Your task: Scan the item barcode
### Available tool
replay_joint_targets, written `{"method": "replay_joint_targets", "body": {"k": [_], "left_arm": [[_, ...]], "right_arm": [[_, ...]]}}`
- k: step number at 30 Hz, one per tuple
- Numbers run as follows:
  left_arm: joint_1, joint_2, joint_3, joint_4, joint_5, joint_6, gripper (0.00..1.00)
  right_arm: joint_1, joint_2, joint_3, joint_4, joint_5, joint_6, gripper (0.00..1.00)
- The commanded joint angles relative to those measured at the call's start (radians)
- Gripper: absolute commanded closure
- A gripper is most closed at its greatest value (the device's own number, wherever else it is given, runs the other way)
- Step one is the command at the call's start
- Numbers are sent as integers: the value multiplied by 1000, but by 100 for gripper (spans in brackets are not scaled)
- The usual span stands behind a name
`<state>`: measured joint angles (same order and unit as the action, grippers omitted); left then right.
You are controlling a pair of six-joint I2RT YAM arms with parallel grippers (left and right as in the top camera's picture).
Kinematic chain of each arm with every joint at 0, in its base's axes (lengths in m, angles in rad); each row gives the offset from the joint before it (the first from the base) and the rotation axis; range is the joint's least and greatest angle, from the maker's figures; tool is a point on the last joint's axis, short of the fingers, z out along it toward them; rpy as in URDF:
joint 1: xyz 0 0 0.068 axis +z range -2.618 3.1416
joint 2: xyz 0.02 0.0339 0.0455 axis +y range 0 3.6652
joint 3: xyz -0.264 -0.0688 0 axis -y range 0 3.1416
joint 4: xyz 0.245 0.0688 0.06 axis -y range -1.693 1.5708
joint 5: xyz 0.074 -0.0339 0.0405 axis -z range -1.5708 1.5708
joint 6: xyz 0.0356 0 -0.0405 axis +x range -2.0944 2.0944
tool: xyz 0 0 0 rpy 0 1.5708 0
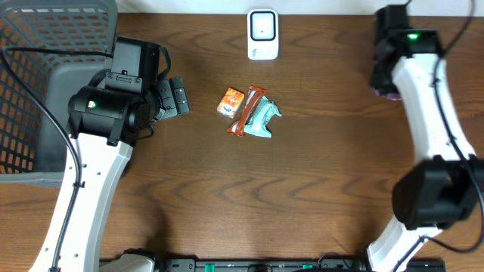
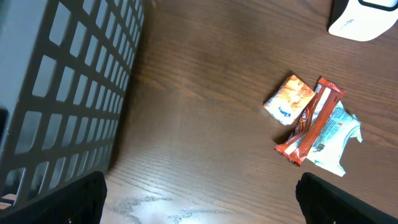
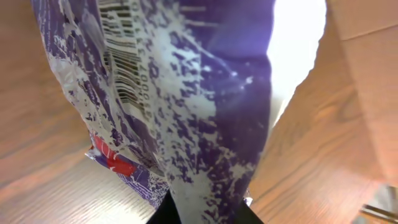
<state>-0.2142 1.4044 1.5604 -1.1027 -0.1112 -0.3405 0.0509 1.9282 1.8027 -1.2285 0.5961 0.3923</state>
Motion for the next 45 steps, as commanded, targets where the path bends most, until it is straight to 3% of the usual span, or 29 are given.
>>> {"method": "replay_joint_targets", "body": {"k": [1, 6, 8, 15, 18, 23, 25, 28, 34, 45], "left_arm": [[2, 0, 14, -4, -8, -5, 2], [2, 0, 14, -4, -8, -5, 2], [2, 0, 14, -4, -8, -5, 2], [2, 0, 14, -4, -8, -5, 2], [2, 0, 14, -4, -8, -5, 2], [2, 0, 14, -4, -8, -5, 2], [2, 0, 14, -4, -8, -5, 2], [2, 0, 14, -4, -8, -5, 2], [2, 0, 14, -4, -8, -5, 2], [2, 0, 14, -4, -8, -5, 2]], "right_arm": [[68, 88, -57, 11, 135, 64, 93], [170, 173, -88, 60, 133, 63, 77], [217, 200, -87, 65, 120, 63, 66], [323, 188, -3, 146, -211, -48, 49], [311, 183, 109, 101, -292, -76, 42], [196, 183, 327, -22, -448, -162, 7], [128, 183, 362, -56, -536, -230, 2], [9, 188, 356, -121, -686, -330, 1], [-184, 212, 196, -156, -1011, -548, 10], [-270, 212, -225, 252, -1230, -531, 13]]}}
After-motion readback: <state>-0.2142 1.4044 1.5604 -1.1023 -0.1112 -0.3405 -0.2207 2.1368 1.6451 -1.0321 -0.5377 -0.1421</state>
